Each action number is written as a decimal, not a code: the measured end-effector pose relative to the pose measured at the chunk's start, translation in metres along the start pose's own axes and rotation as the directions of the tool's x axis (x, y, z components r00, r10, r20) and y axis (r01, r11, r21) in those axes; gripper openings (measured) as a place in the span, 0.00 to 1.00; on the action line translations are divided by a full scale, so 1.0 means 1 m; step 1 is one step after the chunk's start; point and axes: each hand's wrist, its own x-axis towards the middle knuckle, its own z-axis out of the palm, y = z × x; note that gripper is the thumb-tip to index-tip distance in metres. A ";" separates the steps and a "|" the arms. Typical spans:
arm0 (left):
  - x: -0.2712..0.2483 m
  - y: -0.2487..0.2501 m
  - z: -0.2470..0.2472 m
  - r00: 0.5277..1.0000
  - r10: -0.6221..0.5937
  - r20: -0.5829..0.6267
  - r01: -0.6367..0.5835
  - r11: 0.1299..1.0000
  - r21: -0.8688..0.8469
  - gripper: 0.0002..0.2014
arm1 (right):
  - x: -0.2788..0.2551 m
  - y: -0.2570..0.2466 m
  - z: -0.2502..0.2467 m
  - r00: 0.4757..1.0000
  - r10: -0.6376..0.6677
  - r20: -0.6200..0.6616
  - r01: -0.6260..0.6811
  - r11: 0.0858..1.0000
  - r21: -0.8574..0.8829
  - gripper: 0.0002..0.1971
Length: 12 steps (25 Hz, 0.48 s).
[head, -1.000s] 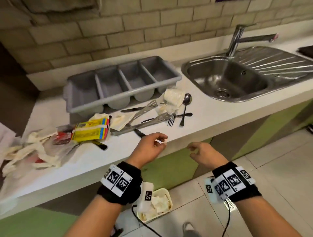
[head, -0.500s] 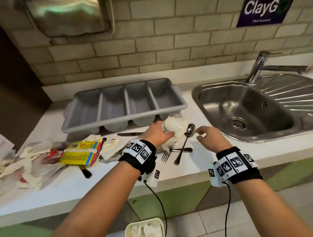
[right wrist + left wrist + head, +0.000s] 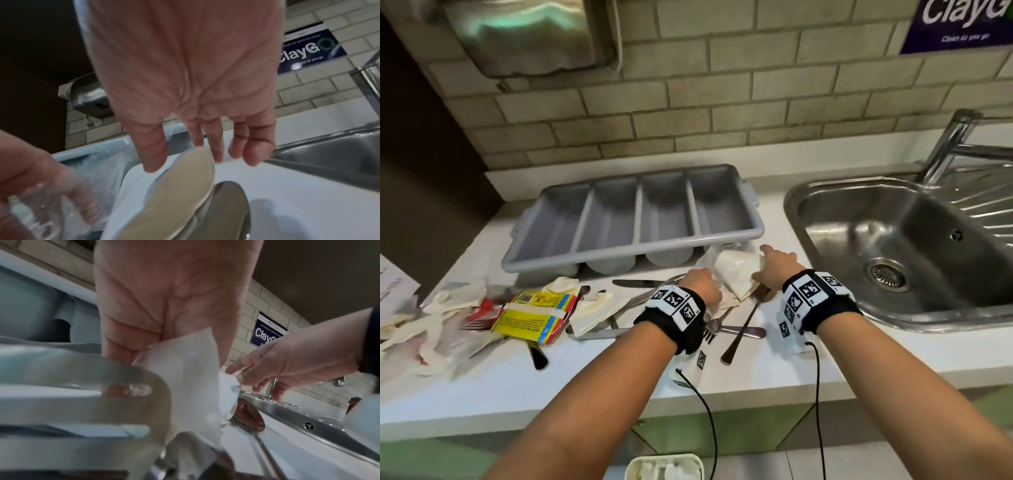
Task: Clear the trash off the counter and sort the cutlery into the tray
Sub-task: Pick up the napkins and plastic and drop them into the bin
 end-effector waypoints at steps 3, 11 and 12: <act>0.000 0.001 0.000 1.000 -0.012 -0.027 0.013 0.999 0.044 0.20 | 0.007 -0.004 0.002 1.000 -0.025 0.010 0.025 1.000 -0.009 0.31; 0.004 -0.012 -0.009 0.999 -0.003 -0.044 0.005 0.999 0.048 0.16 | 0.009 -0.006 0.004 0.997 -0.068 -0.038 0.073 0.986 0.152 0.27; 0.004 -0.016 -0.012 0.997 0.010 -0.071 -0.009 1.000 0.016 0.15 | 0.008 -0.005 0.002 0.996 -0.066 -0.067 0.077 0.981 0.178 0.27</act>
